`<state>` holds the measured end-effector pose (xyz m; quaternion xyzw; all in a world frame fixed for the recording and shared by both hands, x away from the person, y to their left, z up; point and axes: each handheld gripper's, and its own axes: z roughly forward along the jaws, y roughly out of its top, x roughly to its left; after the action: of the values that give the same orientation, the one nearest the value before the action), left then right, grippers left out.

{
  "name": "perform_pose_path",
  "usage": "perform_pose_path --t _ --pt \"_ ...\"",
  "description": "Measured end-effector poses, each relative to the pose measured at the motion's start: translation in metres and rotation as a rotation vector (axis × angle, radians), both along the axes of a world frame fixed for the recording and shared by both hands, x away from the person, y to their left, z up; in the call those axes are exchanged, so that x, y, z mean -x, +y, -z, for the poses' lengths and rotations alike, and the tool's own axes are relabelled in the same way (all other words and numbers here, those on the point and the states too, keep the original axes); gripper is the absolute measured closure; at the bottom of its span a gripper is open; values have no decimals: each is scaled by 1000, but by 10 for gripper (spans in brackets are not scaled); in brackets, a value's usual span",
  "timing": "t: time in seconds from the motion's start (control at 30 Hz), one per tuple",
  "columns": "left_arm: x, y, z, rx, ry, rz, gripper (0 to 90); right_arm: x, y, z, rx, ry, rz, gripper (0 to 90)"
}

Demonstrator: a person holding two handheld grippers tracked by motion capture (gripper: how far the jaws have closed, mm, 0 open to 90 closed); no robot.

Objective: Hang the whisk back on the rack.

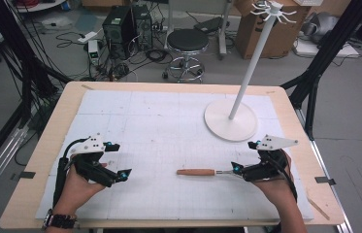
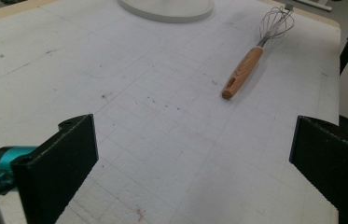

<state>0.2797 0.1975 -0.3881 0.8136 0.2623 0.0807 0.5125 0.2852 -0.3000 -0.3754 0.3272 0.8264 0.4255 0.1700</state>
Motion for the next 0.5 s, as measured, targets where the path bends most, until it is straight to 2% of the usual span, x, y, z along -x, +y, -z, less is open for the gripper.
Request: perform_pose_path --t 0.27,0.4,0.43,0.5 --pt "-1 0 1 0 1 5 16 -21 22 -13 84 60 -98 24" --pt "-1 -1 0 0 -1 5 16 -28 35 -11 135 102 -149 25" --pt "-1 -1 0 2 0 4 16 -31 41 -8 147 128 -180 25" --pt "-1 -1 1 -3 1 10 16 -32 45 -6 157 139 -196 25"
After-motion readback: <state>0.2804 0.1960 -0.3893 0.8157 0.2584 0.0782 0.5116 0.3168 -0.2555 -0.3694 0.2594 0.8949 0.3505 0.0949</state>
